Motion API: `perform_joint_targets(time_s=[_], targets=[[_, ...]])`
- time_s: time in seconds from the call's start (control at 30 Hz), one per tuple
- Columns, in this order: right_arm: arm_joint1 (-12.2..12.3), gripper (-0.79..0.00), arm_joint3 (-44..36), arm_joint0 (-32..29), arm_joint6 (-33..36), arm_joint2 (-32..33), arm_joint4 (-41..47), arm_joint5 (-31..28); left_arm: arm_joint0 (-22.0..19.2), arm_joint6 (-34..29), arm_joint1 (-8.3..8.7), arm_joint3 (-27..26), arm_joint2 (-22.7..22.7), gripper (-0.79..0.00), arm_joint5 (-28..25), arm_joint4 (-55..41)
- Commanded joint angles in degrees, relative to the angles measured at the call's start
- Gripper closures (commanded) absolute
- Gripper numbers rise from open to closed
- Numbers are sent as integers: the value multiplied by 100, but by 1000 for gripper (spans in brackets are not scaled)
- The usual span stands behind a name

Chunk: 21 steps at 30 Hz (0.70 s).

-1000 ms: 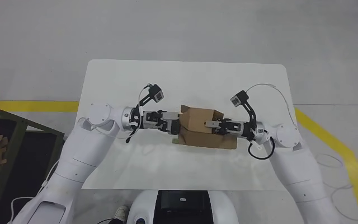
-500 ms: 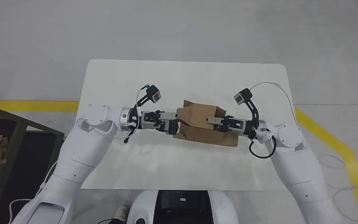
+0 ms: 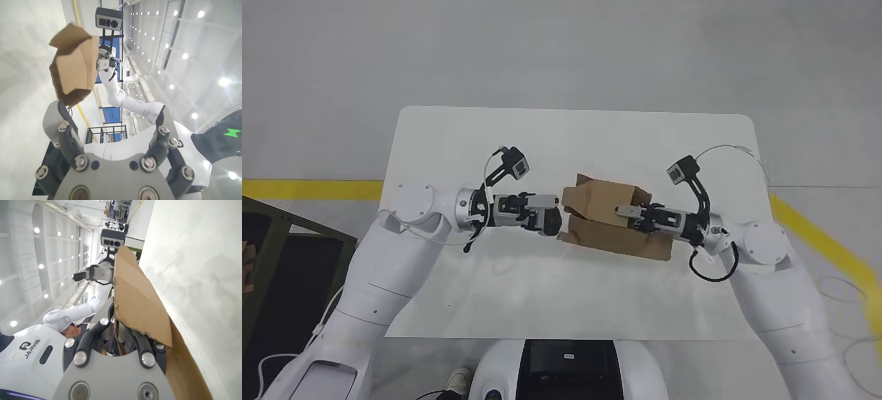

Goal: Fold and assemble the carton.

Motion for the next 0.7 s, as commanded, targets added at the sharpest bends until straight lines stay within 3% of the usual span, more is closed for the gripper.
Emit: perform_joint_targets(time_s=[0.0,0.67], targets=[[5,0,13,11,-126,29,-54,10,1,-6,3,-31,-12,-785,4,-7],[-89,0,-264,71,-1212,-295,-67,229,2,-71,-93,-320,392,-785,69,-185]])
